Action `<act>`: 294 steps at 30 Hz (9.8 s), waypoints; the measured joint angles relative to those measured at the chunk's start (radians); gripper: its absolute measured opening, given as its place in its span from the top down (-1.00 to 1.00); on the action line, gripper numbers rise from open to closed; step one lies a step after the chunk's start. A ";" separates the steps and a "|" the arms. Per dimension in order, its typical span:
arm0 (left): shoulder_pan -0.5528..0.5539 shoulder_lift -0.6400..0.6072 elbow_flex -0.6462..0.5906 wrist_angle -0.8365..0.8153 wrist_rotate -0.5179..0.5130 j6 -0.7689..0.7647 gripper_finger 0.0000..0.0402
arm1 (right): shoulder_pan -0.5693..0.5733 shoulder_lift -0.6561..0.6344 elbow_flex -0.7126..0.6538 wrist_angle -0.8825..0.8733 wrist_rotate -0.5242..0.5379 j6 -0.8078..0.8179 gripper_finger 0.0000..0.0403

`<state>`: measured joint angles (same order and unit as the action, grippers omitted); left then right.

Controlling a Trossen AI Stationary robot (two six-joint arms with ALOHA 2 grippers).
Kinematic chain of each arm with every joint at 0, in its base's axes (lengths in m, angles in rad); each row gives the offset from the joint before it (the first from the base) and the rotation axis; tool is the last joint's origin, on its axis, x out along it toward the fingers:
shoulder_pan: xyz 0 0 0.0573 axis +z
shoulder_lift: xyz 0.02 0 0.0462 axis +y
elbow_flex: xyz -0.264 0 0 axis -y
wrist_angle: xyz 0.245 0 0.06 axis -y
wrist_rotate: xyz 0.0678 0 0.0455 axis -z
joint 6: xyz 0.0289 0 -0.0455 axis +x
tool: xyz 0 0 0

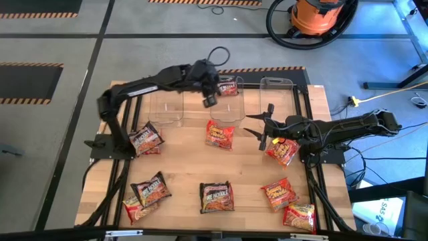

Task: Sort Maruchan noodles
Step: Put the black noodle pack into the middle transparent bin

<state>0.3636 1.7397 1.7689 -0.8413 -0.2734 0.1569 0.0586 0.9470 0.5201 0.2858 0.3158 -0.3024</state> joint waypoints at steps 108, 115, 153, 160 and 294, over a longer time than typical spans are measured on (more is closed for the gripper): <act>0.150 -0.529 -0.898 -0.613 0.362 -0.447 1.00 | 0.000 0.001 0.000 0.003 -0.107 0.001 -0.06; 0.010 -0.530 -0.728 -0.710 0.363 -0.567 1.00 | 0.000 0.015 0.001 0.002 -0.108 0.036 -0.06; -0.308 -0.380 -0.451 0.071 0.047 -0.414 1.00 | -0.170 0.292 -0.109 0.454 -0.265 0.286 -0.35; -0.308 -0.303 -0.451 0.175 0.028 -0.381 1.00 | -0.170 0.431 -0.093 0.633 -0.290 0.357 -0.35; -0.247 0.100 0.048 -0.159 0.283 0.116 -0.04 | -0.156 0.456 0.145 0.182 -0.432 0.272 0.75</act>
<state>0.1166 1.8393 1.8171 -1.0008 0.0097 0.2726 -0.0975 1.4033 0.6655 0.4681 -0.1162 -0.0303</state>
